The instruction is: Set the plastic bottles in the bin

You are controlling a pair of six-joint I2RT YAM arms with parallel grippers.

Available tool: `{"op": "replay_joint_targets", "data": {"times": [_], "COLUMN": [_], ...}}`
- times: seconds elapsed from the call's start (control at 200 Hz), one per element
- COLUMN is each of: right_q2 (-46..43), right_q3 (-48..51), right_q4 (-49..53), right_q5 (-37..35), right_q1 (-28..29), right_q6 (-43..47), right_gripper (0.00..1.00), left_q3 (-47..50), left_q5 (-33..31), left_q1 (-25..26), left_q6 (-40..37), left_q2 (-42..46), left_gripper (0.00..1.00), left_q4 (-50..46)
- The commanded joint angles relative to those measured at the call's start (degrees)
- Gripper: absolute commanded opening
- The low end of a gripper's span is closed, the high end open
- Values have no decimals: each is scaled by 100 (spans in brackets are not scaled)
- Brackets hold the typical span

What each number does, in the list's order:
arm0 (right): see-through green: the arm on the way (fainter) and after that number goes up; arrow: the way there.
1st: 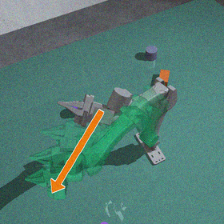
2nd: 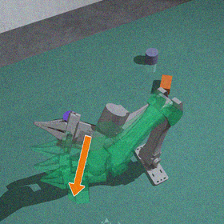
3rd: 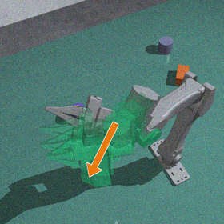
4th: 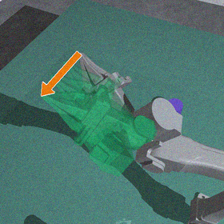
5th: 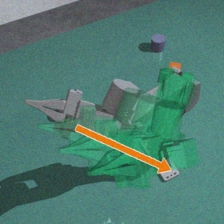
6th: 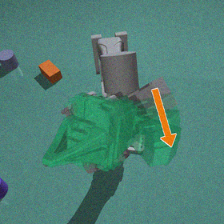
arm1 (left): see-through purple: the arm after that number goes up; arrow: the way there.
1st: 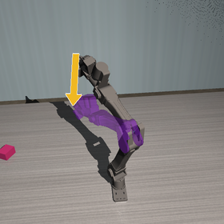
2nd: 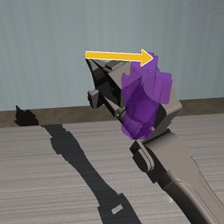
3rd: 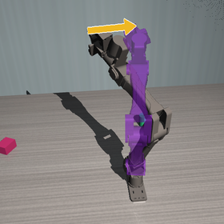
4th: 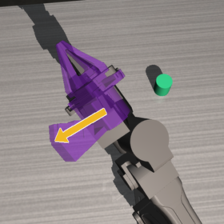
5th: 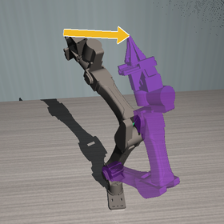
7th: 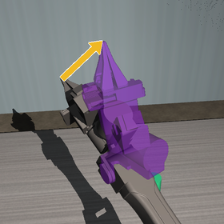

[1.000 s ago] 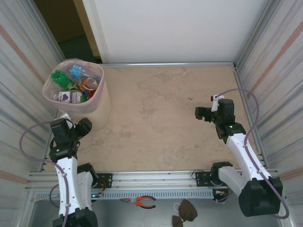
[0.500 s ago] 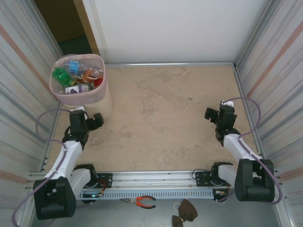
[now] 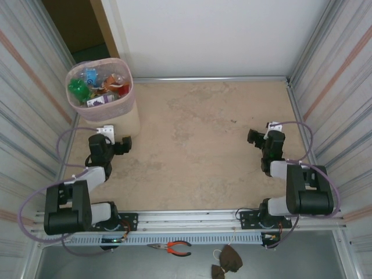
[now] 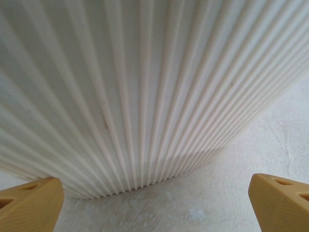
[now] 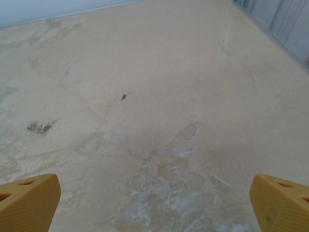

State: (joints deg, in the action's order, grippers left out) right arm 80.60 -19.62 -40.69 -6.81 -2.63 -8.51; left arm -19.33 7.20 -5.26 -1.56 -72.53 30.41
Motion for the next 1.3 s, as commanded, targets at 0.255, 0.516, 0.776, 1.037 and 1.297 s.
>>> {"op": "replay_joint_targets", "data": {"times": [0.255, 0.516, 0.776, 1.037, 1.297], "right_q2": [772, 768, 777, 773, 777], "right_q3": [-283, -350, -359, -361, -359], "right_q4": [-681, -557, -550, -546, -543], "right_q5": [720, 638, 644, 642, 635], "right_q1": [-27, 22, 24, 25, 21], "right_q6": [315, 344, 347, 350, 346], "right_gripper": [99, 99, 99, 99, 99], "left_q3": [-397, -783, -640, -289, -308], "left_q5": [1775, 1610, 1586, 1489, 1548], "left_q1": [-145, 86, 120, 121, 225], "left_q6": [-126, -441, -465, -422, -639], "left_q2": [-1176, -1235, -1197, -1109, -1388], "left_gripper": [99, 99, 99, 99, 99], "left_q4": [1539, 801, 997, 1549, 1668]}}
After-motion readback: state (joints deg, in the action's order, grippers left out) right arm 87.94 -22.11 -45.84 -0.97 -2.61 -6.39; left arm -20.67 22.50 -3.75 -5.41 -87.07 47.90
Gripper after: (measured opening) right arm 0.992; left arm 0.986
